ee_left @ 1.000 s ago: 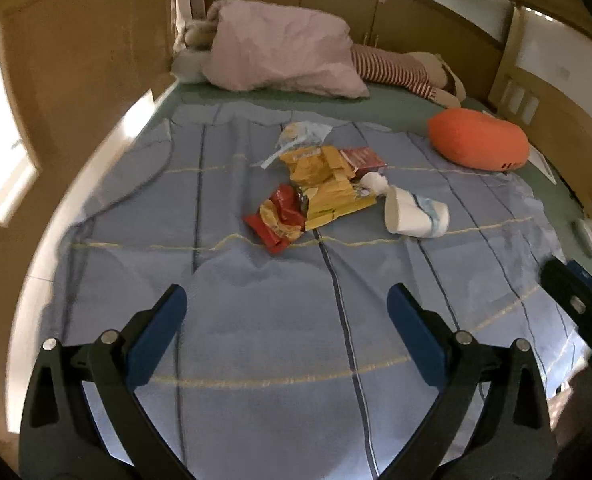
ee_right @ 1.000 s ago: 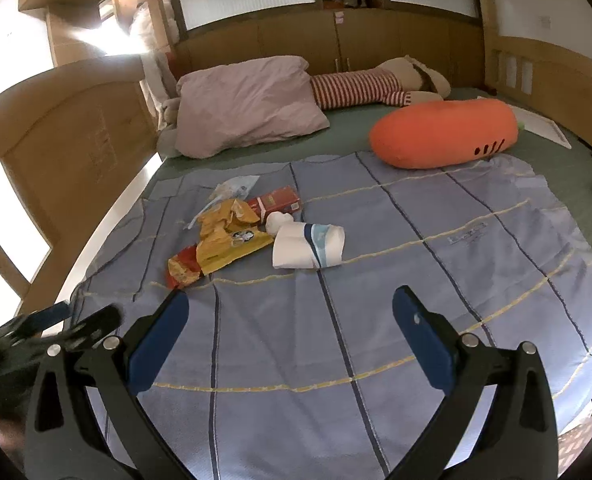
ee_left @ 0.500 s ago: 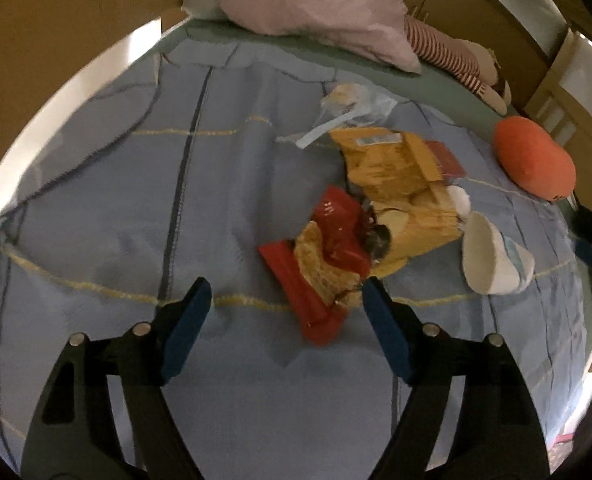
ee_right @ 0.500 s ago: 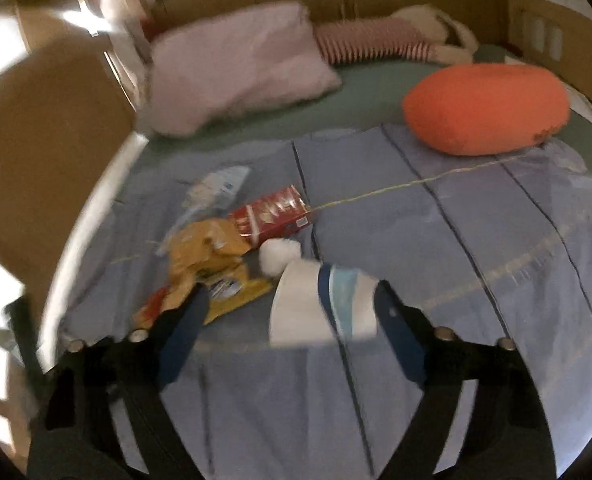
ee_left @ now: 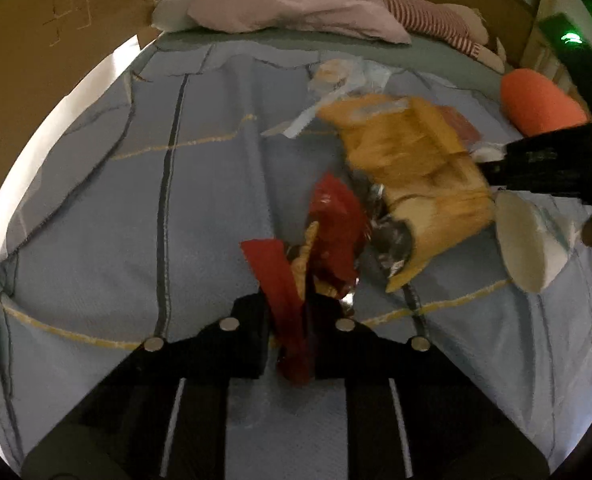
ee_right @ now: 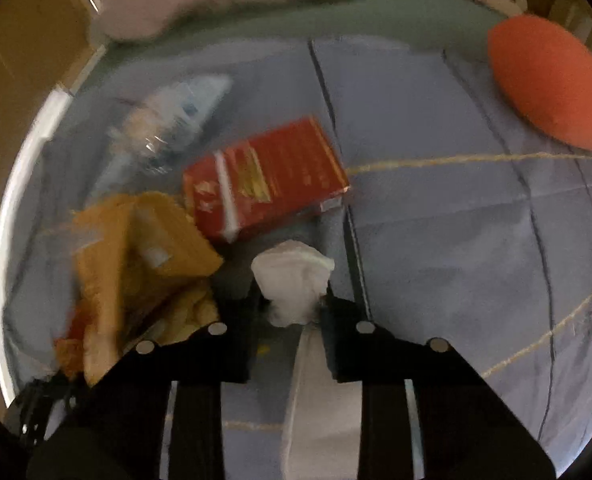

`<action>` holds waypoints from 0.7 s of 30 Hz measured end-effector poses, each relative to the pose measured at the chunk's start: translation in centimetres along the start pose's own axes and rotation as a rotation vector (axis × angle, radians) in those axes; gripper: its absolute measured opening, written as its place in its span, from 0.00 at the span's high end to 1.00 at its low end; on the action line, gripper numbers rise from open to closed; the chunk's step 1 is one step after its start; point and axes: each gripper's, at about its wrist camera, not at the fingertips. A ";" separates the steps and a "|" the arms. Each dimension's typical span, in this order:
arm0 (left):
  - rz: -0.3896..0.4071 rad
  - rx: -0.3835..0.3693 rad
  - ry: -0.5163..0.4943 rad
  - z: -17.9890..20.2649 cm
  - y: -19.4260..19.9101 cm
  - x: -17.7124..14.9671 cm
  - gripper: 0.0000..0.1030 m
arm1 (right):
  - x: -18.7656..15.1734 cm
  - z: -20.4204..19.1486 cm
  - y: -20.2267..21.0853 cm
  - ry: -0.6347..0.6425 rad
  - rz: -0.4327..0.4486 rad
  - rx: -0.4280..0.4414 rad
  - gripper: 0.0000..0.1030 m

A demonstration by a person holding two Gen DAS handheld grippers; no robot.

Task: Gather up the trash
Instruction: 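Grasp the red snack wrapper with the left tool while the right tool grasps the white tissue, then lift the red wrapper and white tissue up off the bed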

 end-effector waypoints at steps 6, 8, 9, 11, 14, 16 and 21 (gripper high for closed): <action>0.056 -0.076 0.036 -2.0 6.5 0.2 0.87 | -5.5 2.1 11.9 -0.075 0.273 0.124 0.75; 0.112 -0.052 0.024 -2.0 10.6 0.2 0.87 | -9.0 2.8 15.7 -0.089 0.347 0.166 0.75; 0.137 -0.039 0.012 -1.8 12.4 0.1 0.86 | -10.6 2.8 17.2 -0.086 0.375 0.176 0.75; 0.191 -0.012 0.002 -1.5 16.8 -0.9 0.84 | -14.0 3.4 19.8 -0.082 0.411 0.188 0.75; 0.268 0.011 -0.003 -1.1 21.7 -3.6 0.85 | -18.1 4.7 22.6 -0.102 0.422 0.206 0.74; 0.284 -0.028 -0.019 -0.6 24.4 -6.0 0.85 | -20.3 4.9 24.1 -0.088 0.414 0.200 0.74; 0.250 -0.109 -0.062 3.3 27.1 -11.1 0.85 | -23.4 3.7 27.3 0.021 0.465 0.159 0.74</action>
Point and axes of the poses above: each gripper's, at about its wrist camera, not at the fingertips, and y roughly against the way its jaws point, z to its right, x to its top, and after that the axes turned 5 degrees about z, right-handed
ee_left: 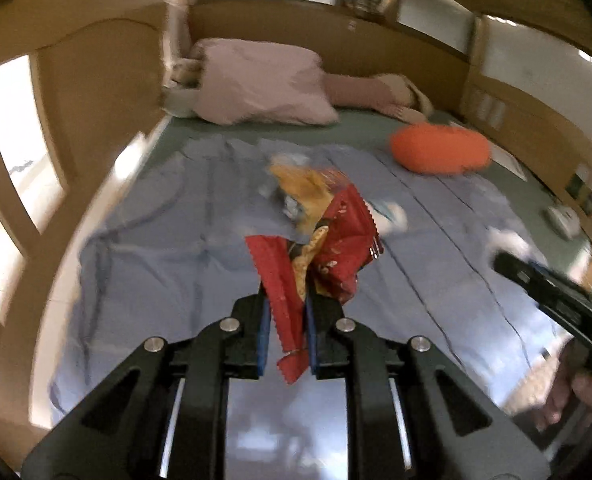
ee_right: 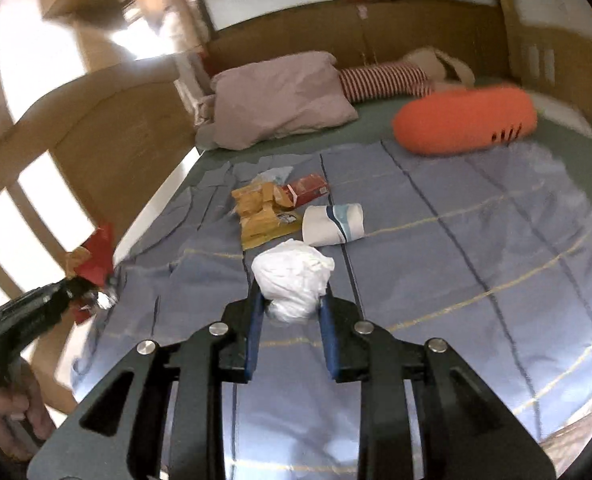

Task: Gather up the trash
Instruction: 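Lift the red wrapper and white tissue up off the bed, then carry the red wrapper and tissue to the white bin and release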

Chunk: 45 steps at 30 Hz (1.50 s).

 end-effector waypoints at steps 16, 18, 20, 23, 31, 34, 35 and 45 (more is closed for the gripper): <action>-0.057 -0.018 -0.006 3.4 0.9 -3.8 0.85 | -2.1 -0.8 2.3 0.067 -0.018 0.005 0.74; -0.056 -0.017 -0.014 3.6 0.9 -3.8 0.85 | -2.1 -1.0 2.2 0.076 -0.020 0.005 0.74; -0.053 -0.017 -0.019 3.7 1.0 -3.7 0.85 | -2.2 -1.0 2.2 0.079 -0.020 0.006 0.74; -0.052 -0.016 -0.017 3.7 1.0 -3.7 0.85 | -2.3 -0.9 2.1 0.079 -0.025 0.005 0.74; -0.054 -0.017 -0.022 3.6 1.0 -3.7 0.85 | -2.3 -1.3 1.7 0.087 -0.040 0.003 0.74; -0.051 -0.015 -0.021 3.6 1.1 -3.8 0.85 | -2.3 -1.3 1.6 0.088 -0.042 0.004 0.74; -0.051 -0.015 -0.020 3.6 1.1 -3.8 0.85 | -2.3 -1.3 1.6 0.089 -0.043 0.003 0.74; -0.053 -0.073 -0.006 3.9 1.0 -3.6 0.85 | -2.1 0.9 4.5 0.002 0.028 0.018 0.74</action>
Point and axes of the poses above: each gripper's, at about its wrist camera, not at the fingertips, and y roughly against the way its jaws point, z to its right, x to its top, and after that the axes turned 5 degrees about z, right-handed
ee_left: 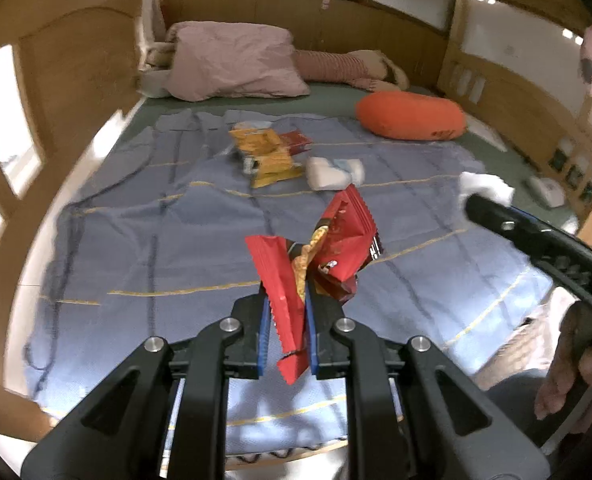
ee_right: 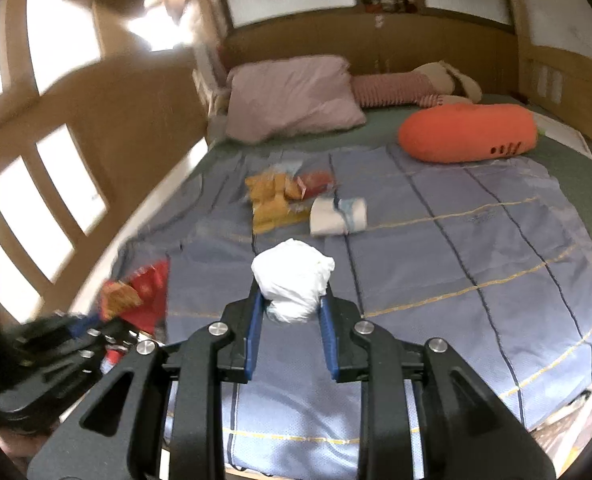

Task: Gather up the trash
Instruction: 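Carry the red wrapper and tissue to the white bin and release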

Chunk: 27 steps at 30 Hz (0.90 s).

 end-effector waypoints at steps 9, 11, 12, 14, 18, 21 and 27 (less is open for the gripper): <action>-0.043 -0.332 -0.240 12.5 0.9 0.4 0.85 | -4.9 13.9 17.7 -0.117 0.062 -0.300 0.73; -0.080 -0.442 -0.303 17.5 1.1 0.2 0.85 | -6.7 16.9 20.0 -0.179 0.023 -0.357 0.72; -0.106 -0.507 -0.336 20.2 1.3 0.0 0.85 | -7.9 18.5 21.1 -0.213 -0.002 -0.383 0.72; -0.155 -0.615 -0.383 25.1 1.6 -0.6 0.85 | -9.1 20.5 22.6 -0.240 -0.045 -0.428 0.61; -0.267 -0.755 -0.491 33.7 1.6 -3.0 0.75 | -8.1 23.7 28.3 -0.352 0.094 -0.507 0.22; -0.302 -0.706 -0.541 36.6 0.7 -4.3 0.10 | -6.5 24.4 31.3 -0.396 0.226 -0.477 0.07; -0.228 -0.549 -0.429 29.9 0.2 -1.0 0.07 | -5.2 23.5 29.0 -0.375 0.238 -0.435 0.06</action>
Point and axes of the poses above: each gripper's, at about its wrist camera, not at the fingertips, and y roughly against the way its jaws point, z to its right, x to its top, and after that the axes turned 5 degrees about z, right-handed
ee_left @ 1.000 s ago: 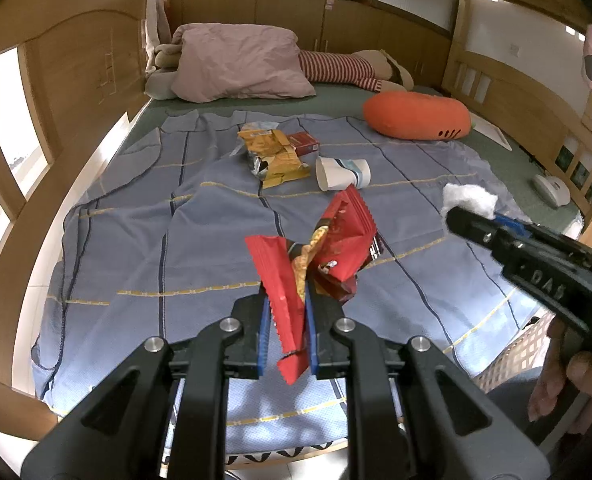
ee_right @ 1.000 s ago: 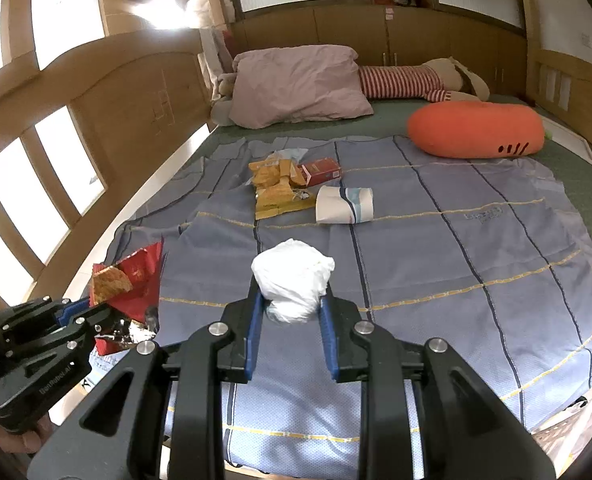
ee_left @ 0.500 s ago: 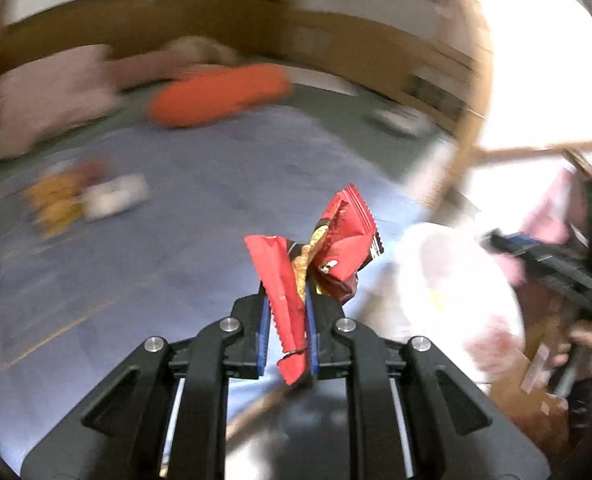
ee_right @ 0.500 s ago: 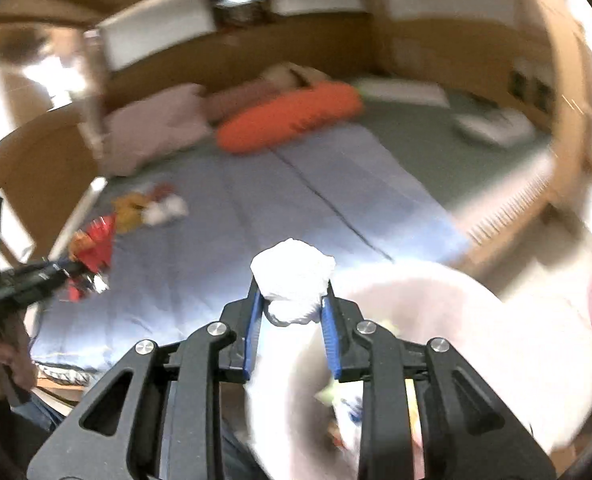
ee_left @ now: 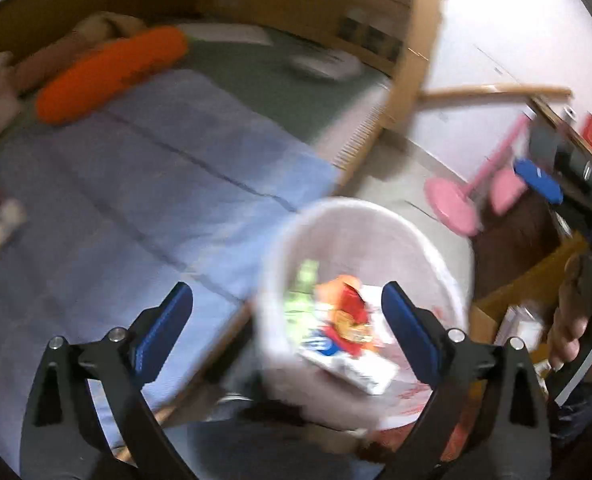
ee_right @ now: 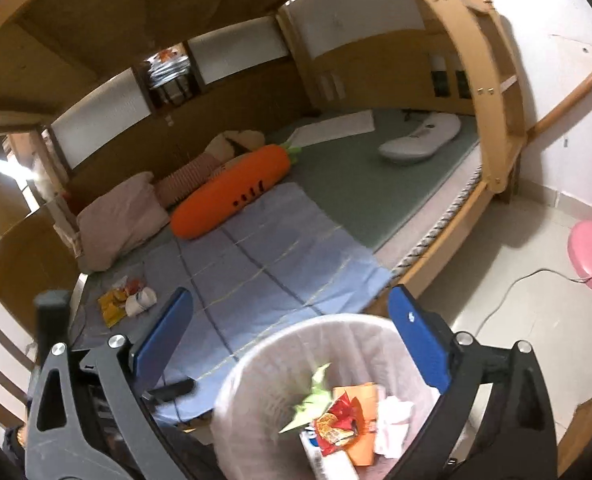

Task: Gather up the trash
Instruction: 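Carry the red wrapper and tissue to the white bin and release, then return both open tools over the remaining trash on the bed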

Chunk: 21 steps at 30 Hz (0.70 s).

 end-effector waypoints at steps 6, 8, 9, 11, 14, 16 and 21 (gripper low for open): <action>0.195 0.352 0.156 -12.5 10.0 -1.7 0.03 | -2.4 -9.5 -5.9 0.160 -0.089 0.111 0.06; 0.249 0.462 0.253 -17.4 13.6 -3.2 0.03 | -3.4 -13.1 -8.2 0.210 -0.128 0.168 0.06; 0.268 0.501 0.291 -19.1 14.9 -3.8 0.03 | -4.0 -15.7 -9.6 0.234 -0.152 0.212 0.06; 0.310 0.611 0.366 -22.9 17.7 -5.7 0.03 | -5.0 -20.9 -12.0 0.269 -0.175 0.283 0.06; 0.333 0.745 0.458 -26.9 19.1 -7.7 0.03 | -5.8 -26.3 -14.2 0.294 -0.166 0.344 0.06; 0.330 0.723 0.564 -29.8 19.1 -9.6 0.03 | -6.7 -30.7 -16.0 0.327 -0.146 0.364 0.06; 0.279 0.757 0.620 -32.5 18.4 -11.4 0.03 | -9.2 -36.7 -19.8 0.378 -0.119 0.356 0.06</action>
Point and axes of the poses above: each gripper's, at about its wrist camera, not at the fingertips, and y roughly against the way its jaws point, z to its right, x to its top, and after that the axes turned 5 degrees about z, right-handed
